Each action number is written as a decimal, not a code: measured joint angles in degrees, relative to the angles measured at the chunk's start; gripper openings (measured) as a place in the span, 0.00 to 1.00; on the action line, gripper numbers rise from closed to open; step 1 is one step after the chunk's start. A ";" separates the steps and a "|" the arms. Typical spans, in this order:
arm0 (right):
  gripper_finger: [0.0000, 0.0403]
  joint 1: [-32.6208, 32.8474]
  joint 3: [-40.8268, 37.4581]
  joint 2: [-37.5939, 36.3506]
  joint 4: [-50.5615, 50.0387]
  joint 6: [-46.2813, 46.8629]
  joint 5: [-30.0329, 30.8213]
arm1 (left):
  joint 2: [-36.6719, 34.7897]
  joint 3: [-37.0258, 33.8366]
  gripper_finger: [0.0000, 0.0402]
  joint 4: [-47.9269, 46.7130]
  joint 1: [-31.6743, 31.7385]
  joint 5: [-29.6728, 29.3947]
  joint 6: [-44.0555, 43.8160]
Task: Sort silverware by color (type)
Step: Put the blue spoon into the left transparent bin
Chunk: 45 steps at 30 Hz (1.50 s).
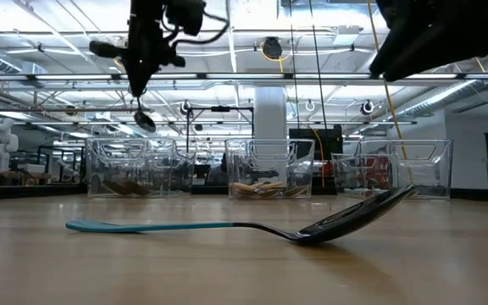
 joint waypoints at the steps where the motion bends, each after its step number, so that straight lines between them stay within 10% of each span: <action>1: 0.23 -0.47 0.00 0.03 -0.12 -0.32 0.00 | 0.40 -0.17 0.02 0.03 0.84 0.02 0.45; 45: 0.23 -1.68 0.00 0.06 -4.13 4.71 -3.17 | 19.42 -0.32 0.02 5.93 3.39 4.93 4.82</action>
